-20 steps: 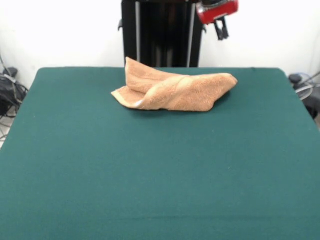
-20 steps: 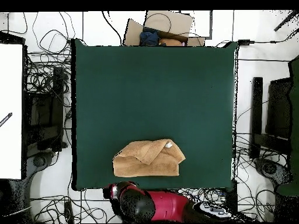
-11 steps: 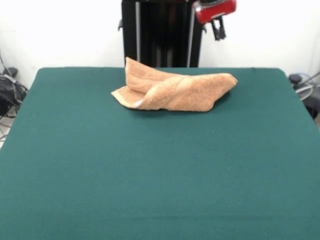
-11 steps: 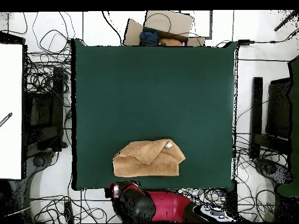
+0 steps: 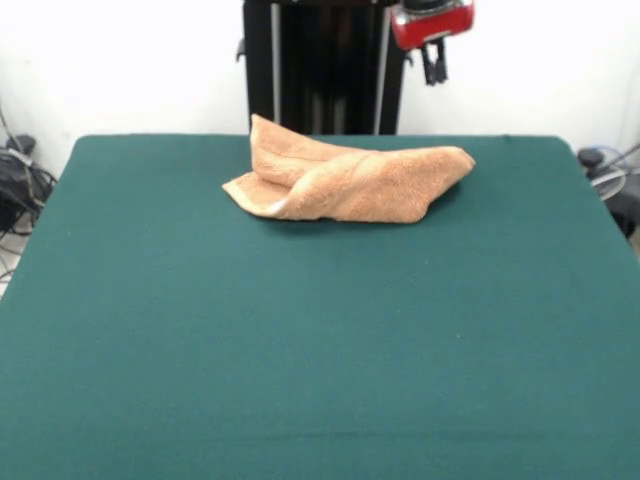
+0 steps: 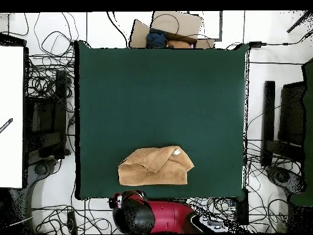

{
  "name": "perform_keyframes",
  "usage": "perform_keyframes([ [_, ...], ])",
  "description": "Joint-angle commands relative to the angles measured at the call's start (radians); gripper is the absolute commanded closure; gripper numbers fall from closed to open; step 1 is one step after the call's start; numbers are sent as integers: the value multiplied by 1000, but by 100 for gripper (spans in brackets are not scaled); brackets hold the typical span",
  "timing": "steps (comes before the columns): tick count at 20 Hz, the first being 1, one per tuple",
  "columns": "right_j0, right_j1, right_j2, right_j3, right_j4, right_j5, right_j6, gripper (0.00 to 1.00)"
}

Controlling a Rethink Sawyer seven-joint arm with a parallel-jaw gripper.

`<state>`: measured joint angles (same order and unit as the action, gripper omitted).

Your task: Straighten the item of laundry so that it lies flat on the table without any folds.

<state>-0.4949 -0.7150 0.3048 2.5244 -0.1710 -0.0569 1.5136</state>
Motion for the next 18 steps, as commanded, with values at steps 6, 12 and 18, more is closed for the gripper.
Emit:
perform_keyframes([
  [6, 99, 47, -145, -187, 19, -137, 189, 100],
  [12, 130, 53, -202, -220, 14, -162, 169, 100],
  [18, 123, 83, -196, -243, 3, -185, 172, 100],
])
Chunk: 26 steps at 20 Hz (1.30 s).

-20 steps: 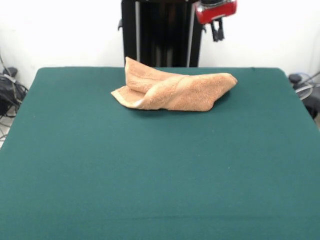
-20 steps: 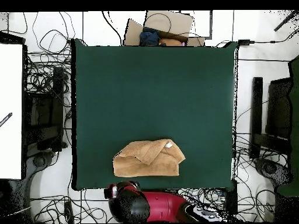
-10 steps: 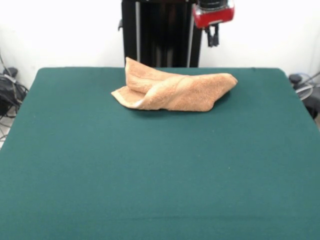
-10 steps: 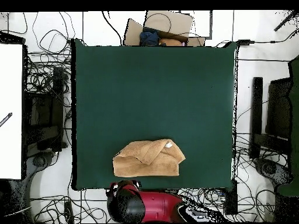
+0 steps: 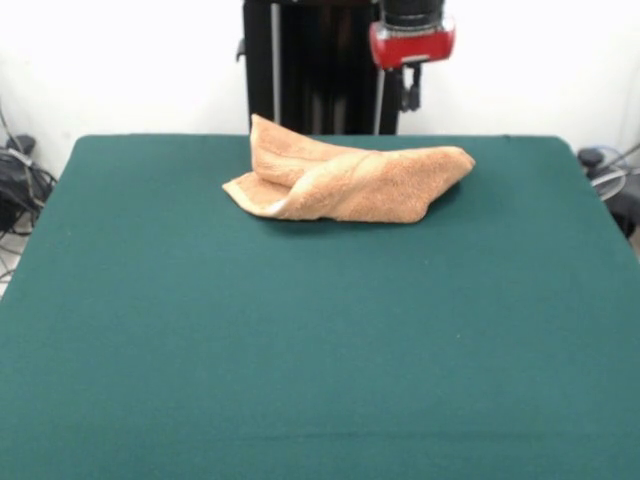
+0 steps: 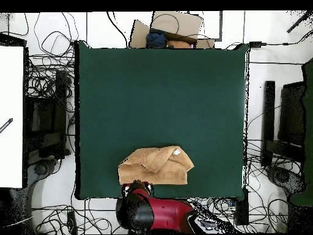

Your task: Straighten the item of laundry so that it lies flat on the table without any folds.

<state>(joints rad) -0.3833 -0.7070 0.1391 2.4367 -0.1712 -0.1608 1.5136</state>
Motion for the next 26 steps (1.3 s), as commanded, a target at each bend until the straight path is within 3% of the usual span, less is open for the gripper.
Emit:
perform_keyframes([
  [1, 9, 85, -29, -163, 2, -84, 171, 100],
  [9, -3, 218, -22, -236, -29, -177, 173, 100],
  [17, -22, 296, -8, -298, -59, -221, 166, 100],
  [26, -25, 306, 25, -336, -66, -215, 176, 100],
])
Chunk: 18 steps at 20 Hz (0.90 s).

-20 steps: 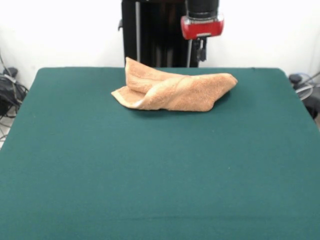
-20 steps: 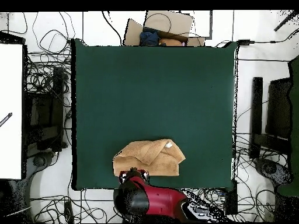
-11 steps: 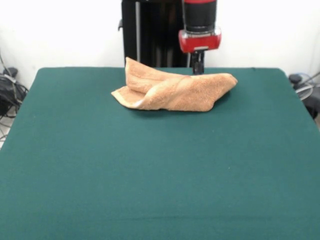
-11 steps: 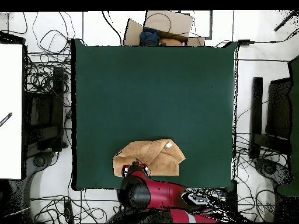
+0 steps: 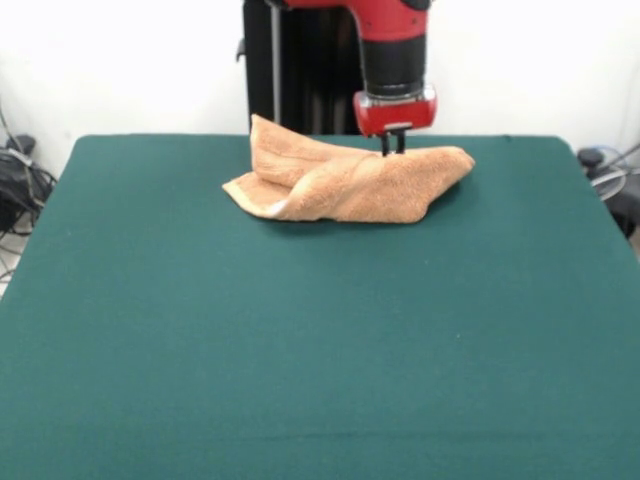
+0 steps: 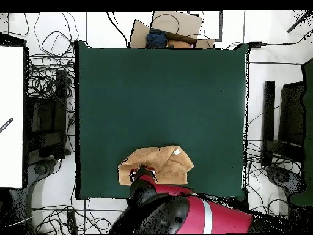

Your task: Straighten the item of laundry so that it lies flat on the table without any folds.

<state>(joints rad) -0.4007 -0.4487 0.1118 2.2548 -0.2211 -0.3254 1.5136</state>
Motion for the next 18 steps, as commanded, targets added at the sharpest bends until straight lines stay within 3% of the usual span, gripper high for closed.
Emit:
perform_keyframes([
  [1, -5, 48, 53, -153, -18, -60, 179, 100],
  [14, -61, 57, 175, -155, -89, -127, 222, 100],
  [18, -34, 15, 170, -134, -48, -101, 228, 100],
])
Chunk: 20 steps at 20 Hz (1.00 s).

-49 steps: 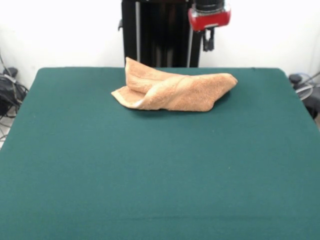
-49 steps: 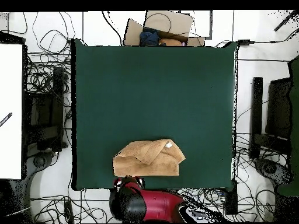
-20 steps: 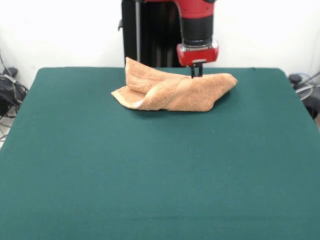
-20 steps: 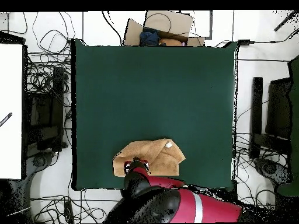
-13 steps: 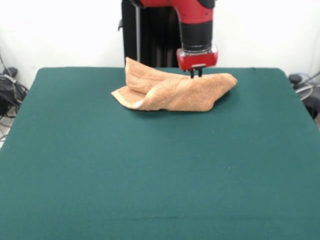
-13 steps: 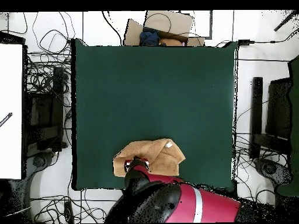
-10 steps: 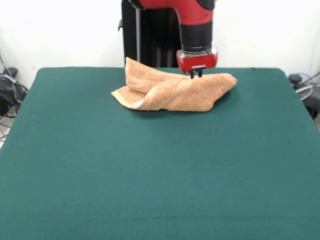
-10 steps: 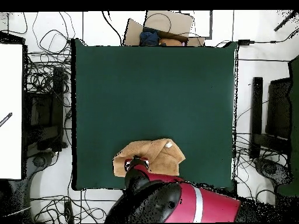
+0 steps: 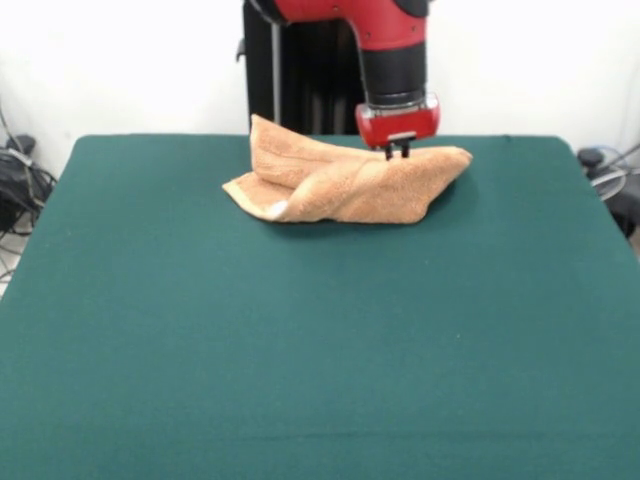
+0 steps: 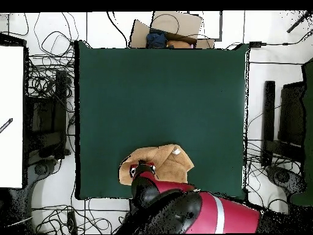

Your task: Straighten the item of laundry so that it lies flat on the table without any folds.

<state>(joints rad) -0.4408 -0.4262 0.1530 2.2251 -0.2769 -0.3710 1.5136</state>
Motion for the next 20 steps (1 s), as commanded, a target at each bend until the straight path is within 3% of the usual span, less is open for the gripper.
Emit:
perform_keyframes([
  [1, 10, -27, 134, -98, 21, -35, 228, 100],
  [7, 32, -77, 147, -89, 49, -27, 235, 100],
  [20, 52, -13, 142, -123, 58, -58, 250, 100],
])
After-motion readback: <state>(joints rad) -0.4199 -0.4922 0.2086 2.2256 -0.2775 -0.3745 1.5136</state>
